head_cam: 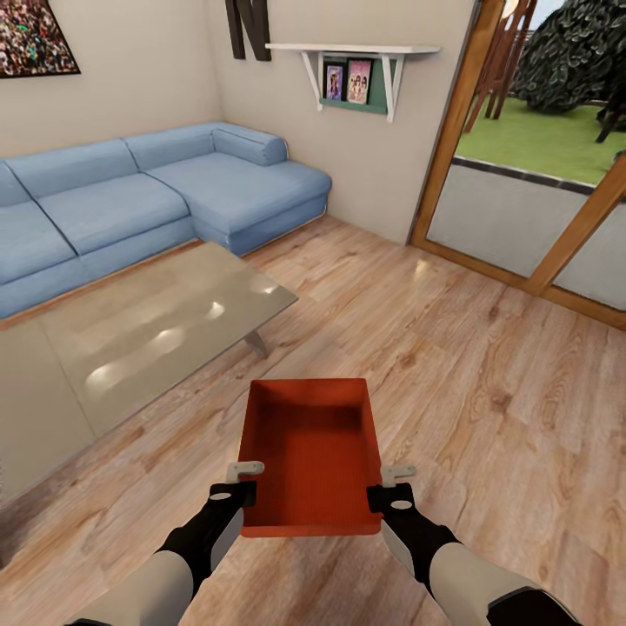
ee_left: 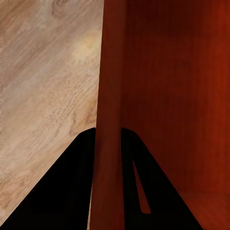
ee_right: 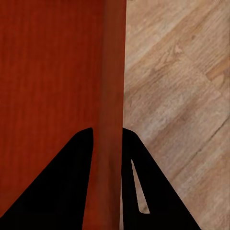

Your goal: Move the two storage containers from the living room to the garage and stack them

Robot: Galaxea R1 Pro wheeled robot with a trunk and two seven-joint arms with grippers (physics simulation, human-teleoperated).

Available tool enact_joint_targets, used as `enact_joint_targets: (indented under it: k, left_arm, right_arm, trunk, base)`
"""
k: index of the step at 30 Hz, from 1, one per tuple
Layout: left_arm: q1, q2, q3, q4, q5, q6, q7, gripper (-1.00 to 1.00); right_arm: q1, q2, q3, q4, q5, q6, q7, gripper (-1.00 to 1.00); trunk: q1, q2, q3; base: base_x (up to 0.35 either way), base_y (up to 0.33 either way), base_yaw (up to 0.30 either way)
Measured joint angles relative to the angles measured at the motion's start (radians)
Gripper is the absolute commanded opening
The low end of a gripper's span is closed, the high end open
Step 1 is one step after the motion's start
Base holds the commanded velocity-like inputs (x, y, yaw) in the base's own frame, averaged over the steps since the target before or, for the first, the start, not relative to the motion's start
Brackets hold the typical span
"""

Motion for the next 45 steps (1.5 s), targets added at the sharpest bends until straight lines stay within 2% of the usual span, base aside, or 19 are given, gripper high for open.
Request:
enact_joint_targets:
  k: [24,28,39,45]
  left_arm:
    - [0.000,0.001,0.001,-0.001,-0.003,0.001,-0.001,-1.00]
    - [0.000,0.006,-0.005,0.000,0.007,0.000,-0.002,-1.00]
    - [0.000,0.003,-0.001,0.000,0.001,0.001,-0.002,-1.00]
    - [0.000,0.007,-0.008,0.000,0.010,0.000,-0.002,-1.00]
  right_arm:
    - [0.000,0.004,0.002,0.000,0.001,0.002,-0.009,-1.00]
    - [0.000,0.007,0.002,0.000,0.001,0.003,-0.013,-1.00]
    - [0.000,0.005,0.004,0.000,-0.001,0.004,-0.011,-1.00]
    - [0.000,0.008,0.006,-0.001,-0.002,0.005,-0.017,-1.00]
  trunk:
    - [-0.092,0.168,0.075]
    - [-0.107,0.196,0.088]
    - [-0.150,0.273,0.122]
    - [-0.173,0.315,0.142]
  base:
    - [0.000,0.000,0.000]
    - [0.000,0.000,0.000]
    - [0.000,0.000,0.000]
    - [0.000,0.000,0.000]
